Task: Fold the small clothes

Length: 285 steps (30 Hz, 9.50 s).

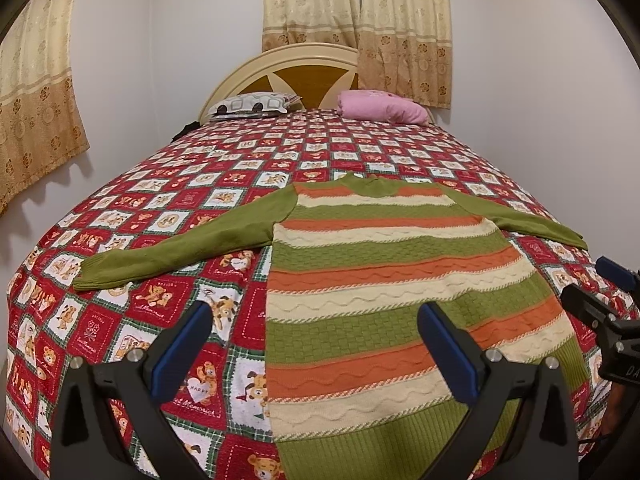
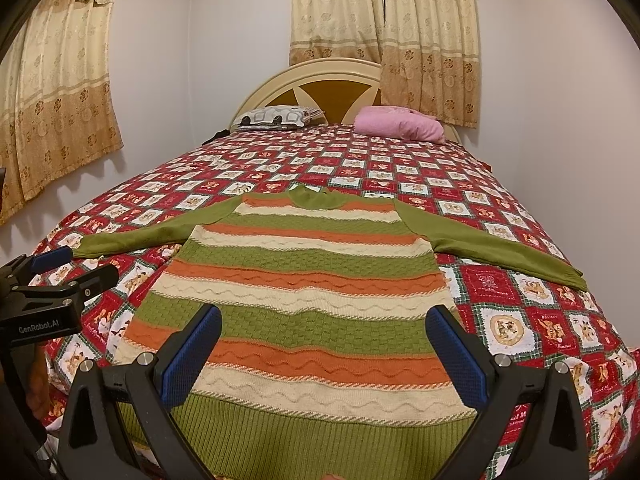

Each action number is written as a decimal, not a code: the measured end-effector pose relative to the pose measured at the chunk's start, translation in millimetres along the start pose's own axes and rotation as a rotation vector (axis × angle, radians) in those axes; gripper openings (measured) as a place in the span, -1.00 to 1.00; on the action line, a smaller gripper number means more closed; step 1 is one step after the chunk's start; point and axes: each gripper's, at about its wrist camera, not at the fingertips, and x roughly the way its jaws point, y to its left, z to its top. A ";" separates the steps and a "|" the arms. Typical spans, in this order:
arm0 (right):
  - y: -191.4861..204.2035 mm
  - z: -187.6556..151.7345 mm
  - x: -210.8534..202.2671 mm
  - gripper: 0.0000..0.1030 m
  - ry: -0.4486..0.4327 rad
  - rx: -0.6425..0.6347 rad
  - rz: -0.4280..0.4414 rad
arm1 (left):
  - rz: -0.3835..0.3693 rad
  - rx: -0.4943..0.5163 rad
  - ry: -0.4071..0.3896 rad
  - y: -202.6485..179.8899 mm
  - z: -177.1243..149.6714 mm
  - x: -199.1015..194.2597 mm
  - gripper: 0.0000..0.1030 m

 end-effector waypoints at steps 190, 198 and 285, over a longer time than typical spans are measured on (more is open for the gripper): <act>-104.5 81.0 307.4 0.39 0.290 0.126 0.015 | -0.206 -0.190 0.196 13.3 67.9 266.6 0.72; -131.5 69.8 299.9 0.36 0.330 0.206 -0.027 | -0.215 -0.213 0.177 16.3 67.1 264.7 0.87; -31.3 59.4 307.7 0.61 0.284 0.002 -0.016 | 0.169 -0.717 -0.210 304.0 42.6 81.6 -0.86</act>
